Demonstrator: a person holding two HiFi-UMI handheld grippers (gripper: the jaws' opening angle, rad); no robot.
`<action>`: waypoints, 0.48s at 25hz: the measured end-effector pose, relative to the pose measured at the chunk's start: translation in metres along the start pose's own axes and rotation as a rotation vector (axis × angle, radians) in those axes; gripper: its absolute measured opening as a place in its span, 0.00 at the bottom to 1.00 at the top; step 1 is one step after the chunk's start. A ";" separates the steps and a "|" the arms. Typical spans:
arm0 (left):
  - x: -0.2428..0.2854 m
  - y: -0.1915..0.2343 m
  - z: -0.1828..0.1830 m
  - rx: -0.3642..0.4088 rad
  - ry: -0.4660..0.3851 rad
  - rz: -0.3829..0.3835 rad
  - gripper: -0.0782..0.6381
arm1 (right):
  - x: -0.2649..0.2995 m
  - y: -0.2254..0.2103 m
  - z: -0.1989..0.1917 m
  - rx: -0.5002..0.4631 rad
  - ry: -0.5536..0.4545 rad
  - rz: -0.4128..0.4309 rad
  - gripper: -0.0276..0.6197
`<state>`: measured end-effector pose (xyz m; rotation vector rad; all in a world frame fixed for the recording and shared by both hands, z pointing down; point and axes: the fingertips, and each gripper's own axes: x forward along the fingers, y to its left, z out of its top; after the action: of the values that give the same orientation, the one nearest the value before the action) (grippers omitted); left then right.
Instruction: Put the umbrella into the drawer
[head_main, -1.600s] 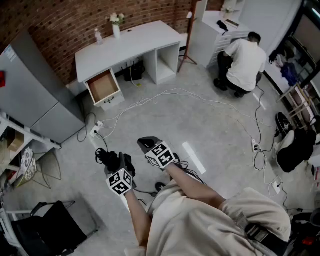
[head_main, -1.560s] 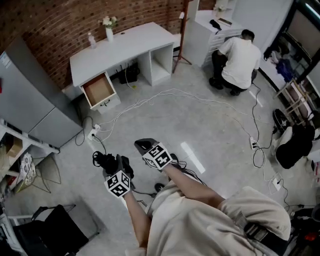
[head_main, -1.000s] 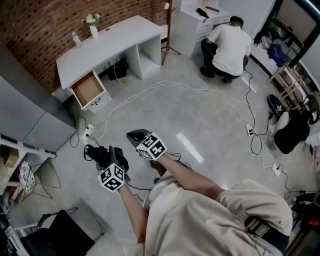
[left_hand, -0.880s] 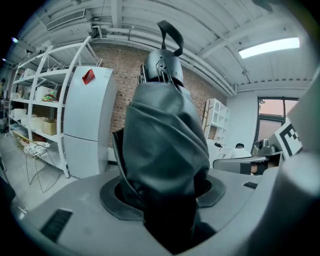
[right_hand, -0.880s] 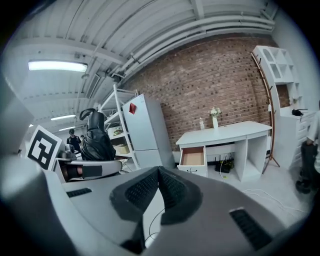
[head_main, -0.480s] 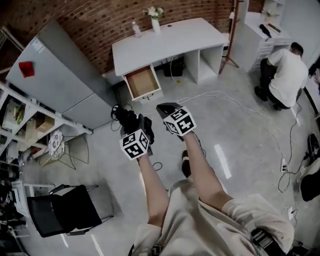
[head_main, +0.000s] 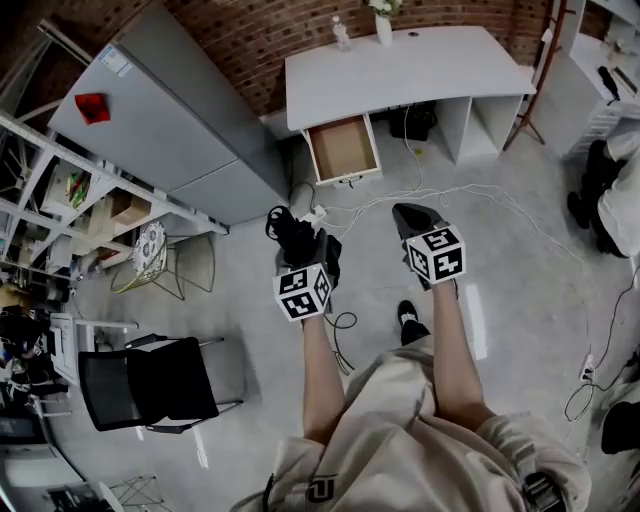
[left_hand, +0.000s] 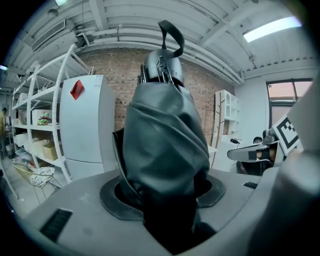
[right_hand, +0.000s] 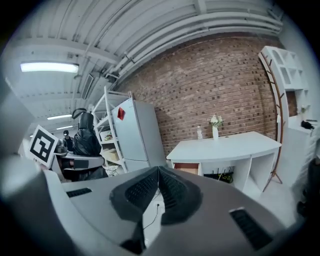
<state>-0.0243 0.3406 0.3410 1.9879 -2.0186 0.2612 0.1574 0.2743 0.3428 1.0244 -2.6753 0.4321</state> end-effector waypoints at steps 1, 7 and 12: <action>0.008 0.002 0.001 -0.002 0.002 0.011 0.43 | 0.002 -0.005 0.003 -0.005 -0.004 0.006 0.15; 0.046 0.001 0.012 -0.053 -0.040 0.065 0.43 | 0.019 -0.048 0.017 -0.032 -0.026 0.013 0.15; 0.050 -0.002 0.001 -0.016 0.007 0.076 0.43 | 0.026 -0.060 0.011 0.011 -0.014 0.044 0.15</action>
<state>-0.0221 0.2931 0.3565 1.9013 -2.0878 0.2671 0.1782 0.2126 0.3524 0.9762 -2.7153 0.4501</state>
